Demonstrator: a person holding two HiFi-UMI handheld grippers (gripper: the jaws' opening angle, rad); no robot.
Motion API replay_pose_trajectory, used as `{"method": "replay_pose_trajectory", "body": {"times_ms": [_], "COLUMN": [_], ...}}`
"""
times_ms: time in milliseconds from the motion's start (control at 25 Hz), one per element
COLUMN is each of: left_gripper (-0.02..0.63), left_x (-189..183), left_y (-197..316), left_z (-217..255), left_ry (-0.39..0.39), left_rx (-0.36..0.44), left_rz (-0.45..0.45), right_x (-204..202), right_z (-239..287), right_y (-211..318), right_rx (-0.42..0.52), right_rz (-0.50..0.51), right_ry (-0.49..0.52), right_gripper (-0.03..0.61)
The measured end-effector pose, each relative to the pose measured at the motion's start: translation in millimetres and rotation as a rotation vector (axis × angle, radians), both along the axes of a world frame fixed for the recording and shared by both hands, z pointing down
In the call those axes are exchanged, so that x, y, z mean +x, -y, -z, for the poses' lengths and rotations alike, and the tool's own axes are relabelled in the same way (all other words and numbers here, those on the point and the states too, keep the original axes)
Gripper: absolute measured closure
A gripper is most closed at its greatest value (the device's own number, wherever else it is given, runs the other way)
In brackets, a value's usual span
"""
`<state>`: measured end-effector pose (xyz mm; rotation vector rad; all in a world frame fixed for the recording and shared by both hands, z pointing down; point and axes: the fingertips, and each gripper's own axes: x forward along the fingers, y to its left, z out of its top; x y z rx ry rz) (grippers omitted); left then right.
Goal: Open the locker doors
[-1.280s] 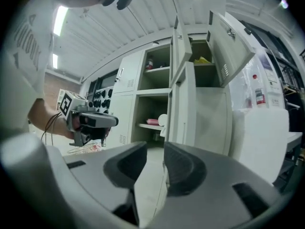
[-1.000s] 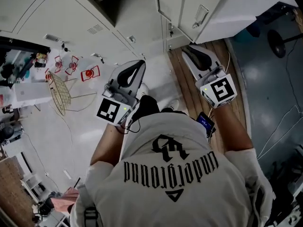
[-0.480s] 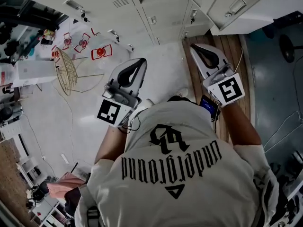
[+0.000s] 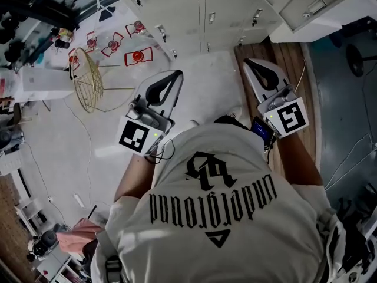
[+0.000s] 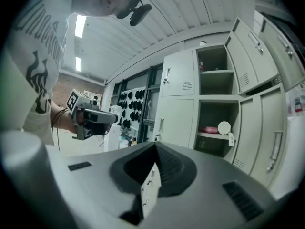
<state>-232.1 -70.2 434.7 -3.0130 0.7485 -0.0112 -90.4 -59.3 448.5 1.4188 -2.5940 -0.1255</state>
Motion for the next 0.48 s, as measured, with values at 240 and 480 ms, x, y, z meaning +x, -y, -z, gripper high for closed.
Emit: {"method": "replay_pose_trajectory", "body": {"times_ms": [240,480], "left_gripper": [0.607,0.607], "left_x": [-46.0,-60.0], "left_y": [-24.1,-53.9], "left_z": [-2.8,-3.1], "left_ry": [-0.015,-0.006], "left_rx": [0.001,0.01], "left_rz": [-0.048,-0.061], "right_x": [-48.4,-67.2], "right_z": [6.4,10.1], "right_y": [-34.3,-71.4], "right_rx": [0.045,0.058], "right_rz": [-0.029,-0.037], "right_ry": [0.005,0.014], "right_gripper": [0.574,0.574]}}
